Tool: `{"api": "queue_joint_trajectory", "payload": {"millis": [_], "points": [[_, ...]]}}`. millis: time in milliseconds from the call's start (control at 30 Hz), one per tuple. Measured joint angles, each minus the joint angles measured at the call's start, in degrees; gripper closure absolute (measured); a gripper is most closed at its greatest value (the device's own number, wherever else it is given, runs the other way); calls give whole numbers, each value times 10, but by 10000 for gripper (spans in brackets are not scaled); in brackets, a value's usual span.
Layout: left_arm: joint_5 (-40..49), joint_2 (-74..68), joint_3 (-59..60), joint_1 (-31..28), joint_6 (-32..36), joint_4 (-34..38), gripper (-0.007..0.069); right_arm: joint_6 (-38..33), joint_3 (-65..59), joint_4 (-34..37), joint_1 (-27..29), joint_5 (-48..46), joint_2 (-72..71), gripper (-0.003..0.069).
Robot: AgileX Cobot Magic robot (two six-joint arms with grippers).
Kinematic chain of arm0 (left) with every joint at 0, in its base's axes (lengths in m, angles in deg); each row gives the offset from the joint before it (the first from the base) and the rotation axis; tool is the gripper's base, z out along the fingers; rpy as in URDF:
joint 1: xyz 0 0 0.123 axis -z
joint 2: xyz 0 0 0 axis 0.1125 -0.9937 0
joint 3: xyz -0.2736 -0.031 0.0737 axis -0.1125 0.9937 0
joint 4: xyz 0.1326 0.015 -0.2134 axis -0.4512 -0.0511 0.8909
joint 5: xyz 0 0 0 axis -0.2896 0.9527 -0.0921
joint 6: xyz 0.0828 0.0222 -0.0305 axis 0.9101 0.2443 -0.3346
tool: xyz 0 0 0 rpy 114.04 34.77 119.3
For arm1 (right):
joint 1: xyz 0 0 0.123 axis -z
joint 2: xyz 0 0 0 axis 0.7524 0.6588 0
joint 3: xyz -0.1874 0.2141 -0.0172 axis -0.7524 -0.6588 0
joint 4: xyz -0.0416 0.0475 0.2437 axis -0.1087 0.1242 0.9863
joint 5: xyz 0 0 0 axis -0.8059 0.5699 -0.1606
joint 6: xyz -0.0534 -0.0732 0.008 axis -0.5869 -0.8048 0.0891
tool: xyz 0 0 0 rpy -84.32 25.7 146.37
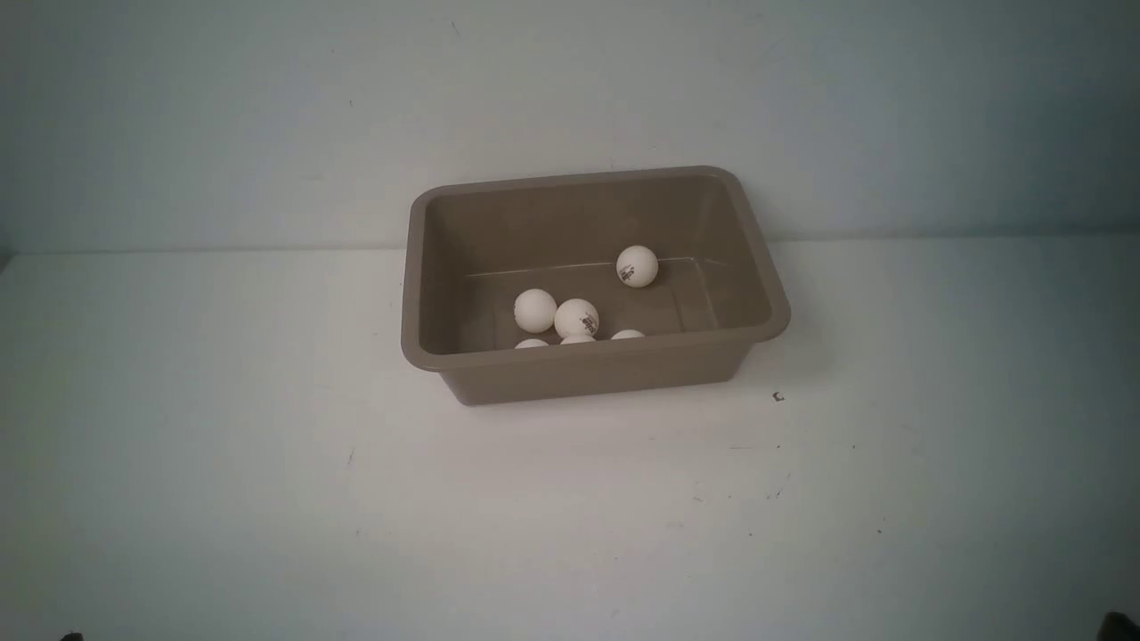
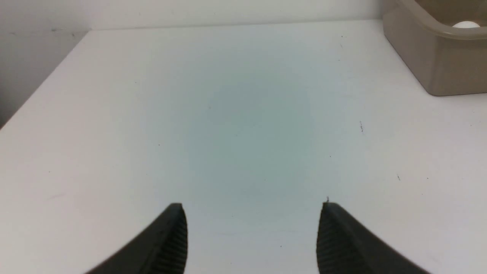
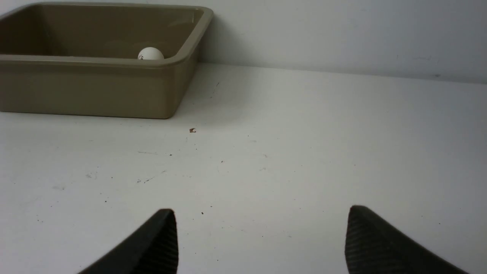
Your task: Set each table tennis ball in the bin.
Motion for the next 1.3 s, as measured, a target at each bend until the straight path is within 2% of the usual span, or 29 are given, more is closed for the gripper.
{"api": "queue_joint_trajectory", "payload": {"millis": [1300], "points": [[0,0,0,0,0,0,209,0,0,0,0,0,0,125]]}}
